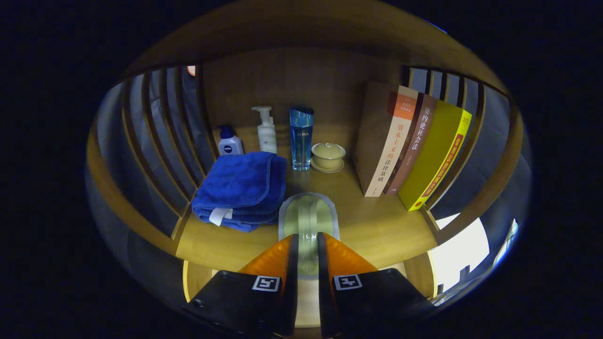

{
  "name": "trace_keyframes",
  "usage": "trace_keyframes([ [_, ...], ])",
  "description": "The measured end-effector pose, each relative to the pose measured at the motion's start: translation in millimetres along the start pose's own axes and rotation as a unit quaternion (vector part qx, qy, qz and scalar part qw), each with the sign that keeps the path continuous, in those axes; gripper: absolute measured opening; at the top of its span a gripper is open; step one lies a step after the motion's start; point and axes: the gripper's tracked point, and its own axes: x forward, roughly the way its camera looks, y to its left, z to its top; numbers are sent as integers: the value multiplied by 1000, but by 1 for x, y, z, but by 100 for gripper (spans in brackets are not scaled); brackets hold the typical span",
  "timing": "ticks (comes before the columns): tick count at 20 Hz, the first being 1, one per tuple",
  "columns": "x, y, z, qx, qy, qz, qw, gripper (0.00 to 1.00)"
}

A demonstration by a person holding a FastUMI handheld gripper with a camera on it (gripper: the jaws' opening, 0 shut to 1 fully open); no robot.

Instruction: Pull open the drawer, take out the items inside it, and place them on the countertop above the cabinet.

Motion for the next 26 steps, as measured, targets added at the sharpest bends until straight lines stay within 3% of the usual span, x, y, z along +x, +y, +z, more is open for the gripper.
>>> trace_keyframes([
  [8, 42, -13, 2, -3, 0, -17, 1000, 28],
  [17, 28, -11, 10, -1, -25, -14, 1000, 34],
  [18, 21, -11, 11, -2, -30, -14, 999, 39],
  [21, 6, -11, 10, -6, -43, -15, 999, 71],
  [25, -21, -8, 7, 4, -67, -14, 998, 95],
  [26, -29, -7, 4, 7, -70, -11, 997, 96],
])
